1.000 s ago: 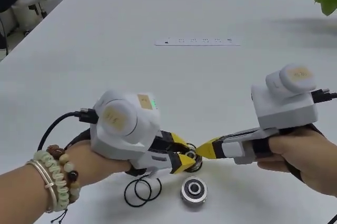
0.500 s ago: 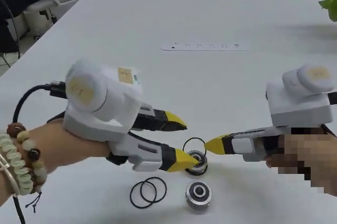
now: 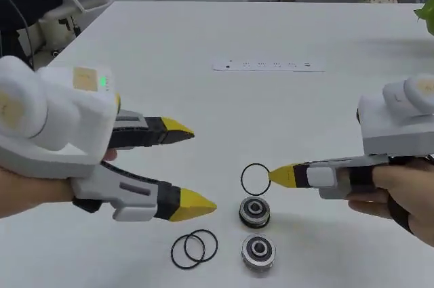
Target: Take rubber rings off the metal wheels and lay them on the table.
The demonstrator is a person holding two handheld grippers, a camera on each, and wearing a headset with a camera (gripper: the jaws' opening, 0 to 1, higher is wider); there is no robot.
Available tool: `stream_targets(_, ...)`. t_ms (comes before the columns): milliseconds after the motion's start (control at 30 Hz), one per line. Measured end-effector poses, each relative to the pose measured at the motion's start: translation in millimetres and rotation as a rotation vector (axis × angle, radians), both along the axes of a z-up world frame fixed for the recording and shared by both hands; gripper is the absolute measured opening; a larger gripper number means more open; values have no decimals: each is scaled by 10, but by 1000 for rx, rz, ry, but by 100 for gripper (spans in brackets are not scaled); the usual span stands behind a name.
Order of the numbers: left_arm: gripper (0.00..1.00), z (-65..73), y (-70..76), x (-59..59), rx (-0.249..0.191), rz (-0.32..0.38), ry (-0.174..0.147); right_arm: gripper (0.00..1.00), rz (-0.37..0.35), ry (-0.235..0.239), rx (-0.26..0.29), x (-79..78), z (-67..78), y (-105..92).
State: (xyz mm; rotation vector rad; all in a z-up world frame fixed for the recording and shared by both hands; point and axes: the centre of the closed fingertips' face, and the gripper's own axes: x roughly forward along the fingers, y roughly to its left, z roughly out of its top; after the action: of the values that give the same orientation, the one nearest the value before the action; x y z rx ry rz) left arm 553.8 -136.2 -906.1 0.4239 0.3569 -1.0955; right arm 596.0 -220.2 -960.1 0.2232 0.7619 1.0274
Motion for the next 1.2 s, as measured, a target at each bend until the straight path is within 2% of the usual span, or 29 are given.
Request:
stream_targets(233, 71, 57, 287, -50, -10, 81, -16, 0, -15, -13, 25, 34, 101, -7)
stream_targets(467, 74, 44, 573, -114, -17, 162, -18, 0, -21, -23, 41, 43, 189, 1)
stream_targets(533, 75, 41, 644, -139, -35, 193, -14, 0, -22, -23, 52, 36, 218, 14)
stream_targets(600, 75, 12, 703, -189, -41, 210, -6, 0, -22, -14, 70, 18, 243, 40)
stream_targets(700, 76, -54, 798, -251, -37, 242, 6, 0, -14, -17, 71, -11, 267, 88)
stream_targets(933, 76, -210, 1021, -378, -61, 331, 42, 0, 26, -24, 83, -105, 334, 243)
stream_targets(1200, 76, -377, 1116, -502, -79, 391, 79, 0, 79, -21, 85, -211, 353, 433)
